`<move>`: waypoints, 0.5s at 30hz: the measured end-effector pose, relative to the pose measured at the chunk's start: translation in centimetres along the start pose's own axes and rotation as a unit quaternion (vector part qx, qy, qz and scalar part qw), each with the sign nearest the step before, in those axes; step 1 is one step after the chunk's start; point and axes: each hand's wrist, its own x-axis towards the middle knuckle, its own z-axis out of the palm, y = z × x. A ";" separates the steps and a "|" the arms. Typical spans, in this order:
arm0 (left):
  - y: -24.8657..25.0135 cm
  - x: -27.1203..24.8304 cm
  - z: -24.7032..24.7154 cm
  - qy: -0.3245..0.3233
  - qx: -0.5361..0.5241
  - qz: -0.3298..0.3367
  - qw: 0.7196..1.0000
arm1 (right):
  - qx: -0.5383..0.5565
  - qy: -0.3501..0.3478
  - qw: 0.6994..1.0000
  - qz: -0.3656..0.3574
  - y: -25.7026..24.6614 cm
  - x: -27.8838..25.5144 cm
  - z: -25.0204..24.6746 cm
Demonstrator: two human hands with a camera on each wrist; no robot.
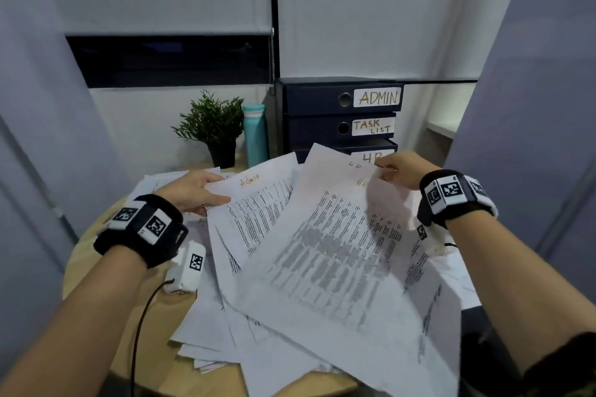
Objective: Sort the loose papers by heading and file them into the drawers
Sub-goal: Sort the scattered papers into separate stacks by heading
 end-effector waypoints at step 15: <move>-0.2 1.2 -0.8 0.101 -0.039 -0.116 0.987 | 0.038 -0.024 0.998 -0.034 0.2 1.1 -3.1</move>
